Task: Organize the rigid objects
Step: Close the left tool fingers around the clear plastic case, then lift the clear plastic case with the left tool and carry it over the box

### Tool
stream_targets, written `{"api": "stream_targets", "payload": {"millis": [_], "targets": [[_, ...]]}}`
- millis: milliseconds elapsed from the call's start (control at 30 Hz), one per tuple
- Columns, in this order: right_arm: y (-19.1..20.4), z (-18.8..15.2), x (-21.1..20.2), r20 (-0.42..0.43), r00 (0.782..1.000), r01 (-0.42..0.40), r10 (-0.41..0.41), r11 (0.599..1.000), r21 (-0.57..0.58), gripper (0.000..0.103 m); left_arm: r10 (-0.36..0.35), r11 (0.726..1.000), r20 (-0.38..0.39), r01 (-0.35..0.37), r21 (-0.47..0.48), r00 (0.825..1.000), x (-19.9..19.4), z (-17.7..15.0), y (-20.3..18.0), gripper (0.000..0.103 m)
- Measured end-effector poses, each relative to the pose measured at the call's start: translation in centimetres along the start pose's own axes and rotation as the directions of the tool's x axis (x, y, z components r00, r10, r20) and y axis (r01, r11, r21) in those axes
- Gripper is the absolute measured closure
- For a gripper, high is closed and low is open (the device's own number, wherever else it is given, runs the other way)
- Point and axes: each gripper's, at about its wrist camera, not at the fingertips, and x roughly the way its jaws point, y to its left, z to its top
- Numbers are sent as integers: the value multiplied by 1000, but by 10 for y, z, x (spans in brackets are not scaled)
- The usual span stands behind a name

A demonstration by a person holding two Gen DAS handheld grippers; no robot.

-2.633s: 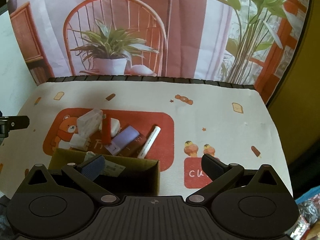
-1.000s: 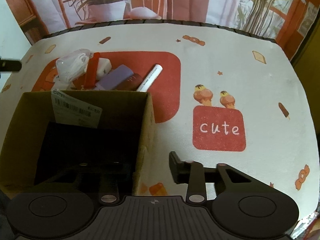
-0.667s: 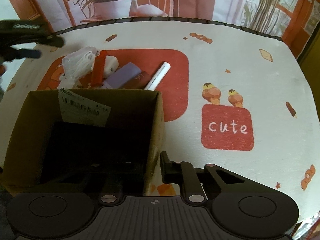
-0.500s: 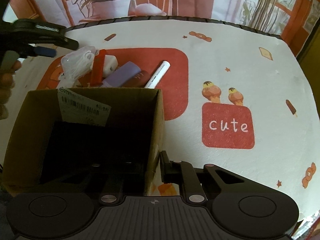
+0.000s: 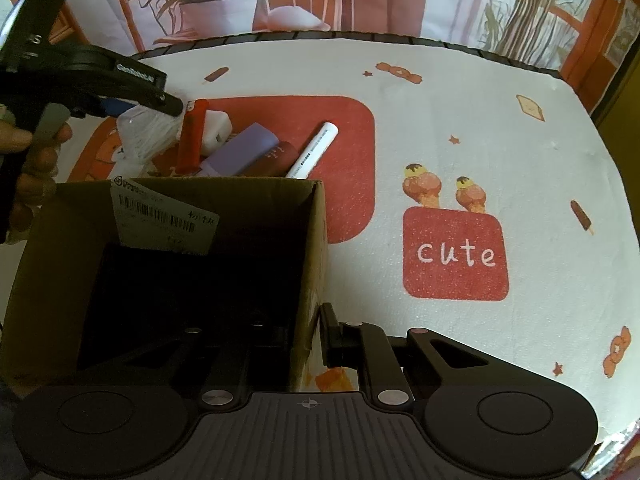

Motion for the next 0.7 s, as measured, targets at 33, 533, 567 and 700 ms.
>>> {"api": "stream_targets", "payload": {"millis": [33, 533, 567, 700], "targets": [[0, 0, 0, 1, 1000, -1, 1, 1000, 1, 90, -7, 1000, -12, 7, -1, 1000, 2, 0, 1, 49], [-3, 0, 0, 8, 1000, -14, 14, 1000, 10, 90, -33, 999, -41, 32, -37, 999, -1, -2, 9, 73], [-3, 0, 0, 8, 1000, -15, 15, 1000, 11, 90, -34, 999, -31, 32, -42, 999, -5, -2, 10, 73], [-2, 0, 1, 12, 1000, -11, 11, 1000, 10, 90, -48, 997, 14, 49, -57, 999, -27, -5, 14, 73]]}}
